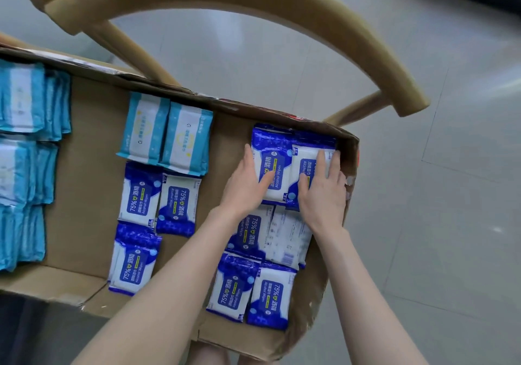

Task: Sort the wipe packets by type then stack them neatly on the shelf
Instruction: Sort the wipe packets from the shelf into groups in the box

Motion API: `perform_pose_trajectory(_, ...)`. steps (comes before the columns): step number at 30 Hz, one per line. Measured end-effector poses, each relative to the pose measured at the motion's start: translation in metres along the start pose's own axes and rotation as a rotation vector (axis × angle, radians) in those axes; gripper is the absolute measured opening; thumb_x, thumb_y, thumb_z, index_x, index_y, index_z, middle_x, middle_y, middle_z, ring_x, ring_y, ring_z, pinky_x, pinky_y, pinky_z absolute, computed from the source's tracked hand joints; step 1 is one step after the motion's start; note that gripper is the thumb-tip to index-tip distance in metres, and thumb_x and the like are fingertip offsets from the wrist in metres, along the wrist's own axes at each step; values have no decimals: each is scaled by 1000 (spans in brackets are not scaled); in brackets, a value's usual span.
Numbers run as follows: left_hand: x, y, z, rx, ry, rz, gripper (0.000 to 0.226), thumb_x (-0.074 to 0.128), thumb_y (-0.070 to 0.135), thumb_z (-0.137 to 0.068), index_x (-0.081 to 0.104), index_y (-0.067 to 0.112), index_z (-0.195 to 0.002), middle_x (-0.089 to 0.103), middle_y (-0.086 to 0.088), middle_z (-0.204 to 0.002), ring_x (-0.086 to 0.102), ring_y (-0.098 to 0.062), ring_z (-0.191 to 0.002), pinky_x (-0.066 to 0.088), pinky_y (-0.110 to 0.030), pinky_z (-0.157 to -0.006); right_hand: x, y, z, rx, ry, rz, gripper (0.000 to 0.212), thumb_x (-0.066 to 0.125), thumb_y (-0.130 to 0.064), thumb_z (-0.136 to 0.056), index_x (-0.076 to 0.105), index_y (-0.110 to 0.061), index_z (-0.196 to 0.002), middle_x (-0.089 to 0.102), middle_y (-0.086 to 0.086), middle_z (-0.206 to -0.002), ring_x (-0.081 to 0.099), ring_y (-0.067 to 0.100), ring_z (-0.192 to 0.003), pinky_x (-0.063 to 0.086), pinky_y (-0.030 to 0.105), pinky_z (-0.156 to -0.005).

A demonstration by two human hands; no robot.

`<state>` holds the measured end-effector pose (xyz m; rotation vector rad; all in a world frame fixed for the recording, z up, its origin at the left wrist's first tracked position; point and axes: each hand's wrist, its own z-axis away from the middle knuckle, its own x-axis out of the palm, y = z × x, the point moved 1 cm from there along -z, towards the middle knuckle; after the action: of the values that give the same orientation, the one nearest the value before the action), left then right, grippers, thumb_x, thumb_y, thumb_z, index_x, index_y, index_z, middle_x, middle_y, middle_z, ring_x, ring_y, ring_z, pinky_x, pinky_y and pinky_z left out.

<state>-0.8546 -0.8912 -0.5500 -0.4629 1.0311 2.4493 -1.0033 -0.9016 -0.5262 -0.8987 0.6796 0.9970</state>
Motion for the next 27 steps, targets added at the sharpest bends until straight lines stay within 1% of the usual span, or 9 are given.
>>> perform_pose_trajectory(2, -14, 3, 2, 2, -45, -40, 65, 54, 41, -92, 21, 23, -146, 52, 1, -134, 58, -11, -111, 53, -36, -88, -6, -4, 1, 0, 3, 26, 57, 45, -34, -98, 22, -16, -147, 8, 9, -159, 25, 27, -138, 33, 43, -110)
perform_pose_trajectory(4, -30, 8, 9, 46, -58, -106, 52, 53, 38, -94, 35, 22, -140, 53, 0, -135, 55, -10, -114, 48, -27, -86, -13, -11, 4, -6, 21, 37, 51, 48, -34, -97, 33, -15, -142, 15, 9, -157, 26, 27, -137, 33, 42, -110)
perform_pose_trajectory(7, -57, 12, 27, 106, 3, -222, 48, 49, 33, -97, 40, 16, -140, 47, -3, -141, 46, -17, -126, 40, -29, -95, -21, -31, 11, -23, 20, -3, 44, 48, -33, -97, 43, -12, -135, 27, 9, -153, 29, 25, -136, 36, 41, -108)
perform_pose_trajectory(12, -111, -11, 43, 123, 150, -198, 36, 49, 28, -97, 50, 15, -131, 52, -2, -133, 48, -16, -121, 41, -34, -100, -15, -83, 24, -118, -19, -80, 38, 46, -27, -99, 48, -9, -132, 40, 8, -145, 35, 23, -132, 34, 36, -107)
perform_pose_trajectory(14, -132, -24, 44, 107, 200, -168, 34, 49, 26, -97, 52, 14, -129, 54, -2, -130, 50, -15, -119, 40, -28, -96, -7, -106, 29, -158, -22, -112, 36, 46, -25, -98, 50, -8, -130, 45, 8, -139, 39, 22, -128, 34, 34, -106)
perform_pose_trajectory(17, -160, -47, 37, 82, 250, -162, 32, 50, 24, -97, 53, 13, -126, 53, -3, -127, 49, -16, -118, 36, -24, -92, 13, -141, 34, -160, -31, -181, 34, 46, -22, -98, 52, -8, -129, 49, 7, -133, 41, 22, -125, 33, 30, -103)
perform_pose_trajectory(21, -191, -82, 12, 36, 282, -180, 41, 53, 27, -95, 47, 13, -133, 43, -5, -135, 41, -21, -125, 35, -34, -102, 51, -181, 32, -68, -65, -245, 35, 46, -23, -98, 49, -11, -130, 49, 5, -134, 43, 20, -122, 35, 29, -97)
perform_pose_trajectory(25, -211, -107, -20, -27, 226, -158, 65, 57, 38, -91, 29, 12, -145, 36, -6, -143, 34, -23, -130, 31, -40, -107, 85, -213, 24, 75, -23, -287, 50, 53, -27, -95, 38, -7, -139, 43, 10, -137, 42, 23, -122, 34, 30, -98)
perform_pose_trajectory(27, -213, -114, -35, -50, 171, -144, 73, 60, 44, -88, 27, 11, -145, 35, -7, -143, 35, -23, -130, 32, -38, -106, 98, -223, 18, 161, 17, -282, 62, 58, -33, -92, 32, -5, -141, 38, 12, -139, 39, 26, -124, 33, 33, -100)
